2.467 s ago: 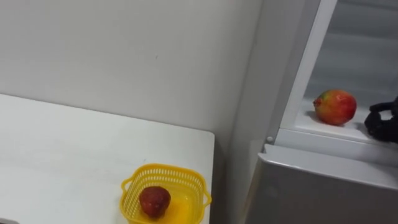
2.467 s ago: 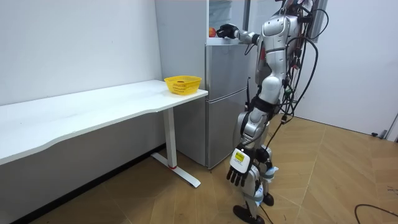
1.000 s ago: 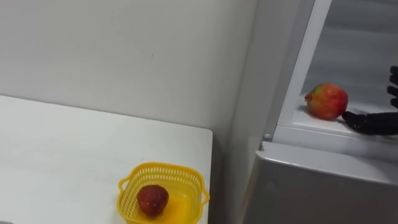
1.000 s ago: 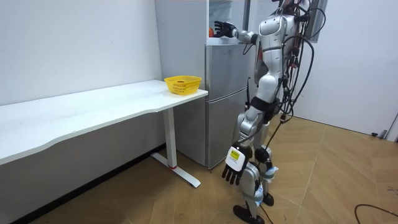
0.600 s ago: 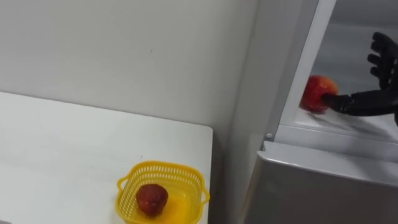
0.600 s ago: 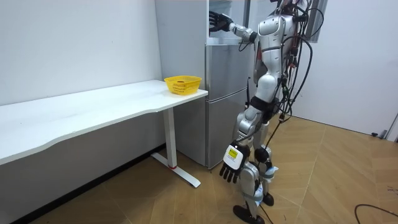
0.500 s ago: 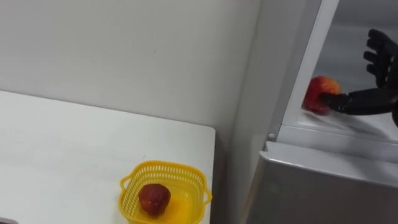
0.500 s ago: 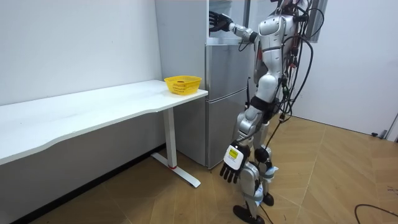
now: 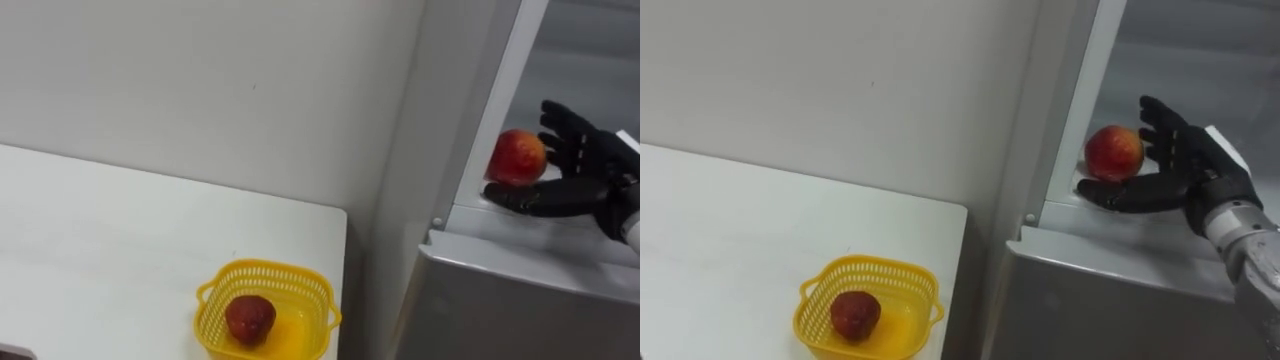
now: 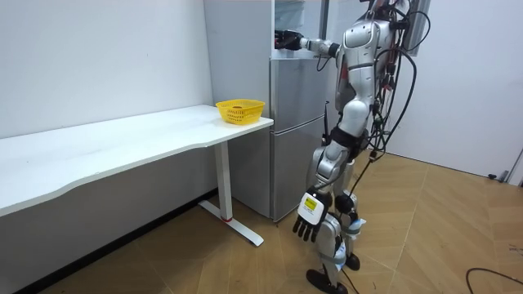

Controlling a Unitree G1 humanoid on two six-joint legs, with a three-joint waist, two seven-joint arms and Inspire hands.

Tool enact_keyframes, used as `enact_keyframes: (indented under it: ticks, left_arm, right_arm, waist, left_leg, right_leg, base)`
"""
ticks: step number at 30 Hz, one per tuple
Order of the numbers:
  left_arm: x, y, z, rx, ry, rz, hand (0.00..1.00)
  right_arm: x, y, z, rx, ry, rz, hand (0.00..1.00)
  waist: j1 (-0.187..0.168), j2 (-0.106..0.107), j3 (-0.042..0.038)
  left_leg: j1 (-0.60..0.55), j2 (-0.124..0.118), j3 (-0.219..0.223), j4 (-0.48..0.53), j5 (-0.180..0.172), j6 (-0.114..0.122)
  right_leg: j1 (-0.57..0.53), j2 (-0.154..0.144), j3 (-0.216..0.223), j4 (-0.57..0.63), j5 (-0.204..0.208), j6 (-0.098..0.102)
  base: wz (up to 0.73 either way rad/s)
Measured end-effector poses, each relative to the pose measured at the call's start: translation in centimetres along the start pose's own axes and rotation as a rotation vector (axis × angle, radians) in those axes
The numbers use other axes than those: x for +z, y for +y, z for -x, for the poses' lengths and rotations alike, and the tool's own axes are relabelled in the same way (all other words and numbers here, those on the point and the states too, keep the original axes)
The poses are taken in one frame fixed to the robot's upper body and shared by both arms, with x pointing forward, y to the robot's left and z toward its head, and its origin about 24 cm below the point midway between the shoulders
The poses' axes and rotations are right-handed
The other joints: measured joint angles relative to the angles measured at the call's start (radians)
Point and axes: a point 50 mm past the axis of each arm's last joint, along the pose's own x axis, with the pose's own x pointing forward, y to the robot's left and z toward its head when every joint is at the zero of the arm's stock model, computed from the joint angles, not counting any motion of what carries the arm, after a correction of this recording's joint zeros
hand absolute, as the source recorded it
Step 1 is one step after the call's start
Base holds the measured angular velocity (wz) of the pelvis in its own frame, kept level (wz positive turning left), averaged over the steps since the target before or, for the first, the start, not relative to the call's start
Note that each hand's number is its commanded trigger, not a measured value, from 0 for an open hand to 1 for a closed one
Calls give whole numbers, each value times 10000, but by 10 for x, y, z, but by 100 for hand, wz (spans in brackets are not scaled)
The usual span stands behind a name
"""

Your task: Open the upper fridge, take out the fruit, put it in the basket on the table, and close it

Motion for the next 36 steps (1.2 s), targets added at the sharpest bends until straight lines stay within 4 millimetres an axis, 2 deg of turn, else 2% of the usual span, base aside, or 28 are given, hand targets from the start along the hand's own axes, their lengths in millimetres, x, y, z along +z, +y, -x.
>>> enact_keyframes:
  ticks: [1,13,22,23,24,32,34,36]
  left_arm:
    - [0,0,0,-13,46,5,0]
    - [-3,-1,0,-76,211,13,0]
    - [-16,-6,1,-103,724,47,0]
    - [-16,-6,1,-110,719,54,0]
    - [-17,-7,2,-137,740,61,0]
    - [-16,-10,2,-267,722,213,0]
    - [-16,-10,2,-277,725,228,0]
    - [-17,-10,1,-292,774,227,0]
  right_arm:
    - [0,-2,-3,-12,96,-87,0]
    - [-5,-9,-8,236,521,-236,0]
    - [-9,-15,-6,-120,727,-317,0]
    - [-9,-16,-6,-129,737,-315,78]
    - [-10,-16,-6,-153,765,-319,100]
    - [-10,-17,-6,-211,816,-164,100]
    - [-12,-16,-6,-157,881,-110,100]
    - [-13,-16,-6,-153,938,-124,100]
  waist:
    - [-8,44,40]
    - [132,76,24]
    - [302,253,48]
    - [301,266,49]
    - [301,278,41]
    - [428,214,30]
    - [430,132,-20]
    - [431,85,-24]
  left_leg:
    - [-4,0,-5,1,0,0]
    - [24,-16,-73,3,-3,-4]
    - [188,-13,-121,-49,-14,-22]
    - [204,-13,-120,-49,-14,-22]
    - [216,-15,-136,-43,-14,-23]
    - [149,-21,-108,2,-8,-32]
    - [144,-26,-97,9,-6,-33]
    - [155,-21,-97,35,-1,-39]
  right_leg:
    - [-3,0,1,-3,0,0]
    - [39,12,-39,-12,17,-23]
    - [262,9,-158,-31,21,-29]
    - [287,8,-175,-39,21,-29]
    - [309,4,-214,-41,21,-29]
    - [272,5,-199,-96,14,-37]
    - [305,10,-203,-188,20,-47]
    - [306,16,-203,-189,21,-48]
  base:
    - [0]
    - [0]
    - [2]
    - [7]
    - [6]
    - [0]
    - [0]
    - [0]
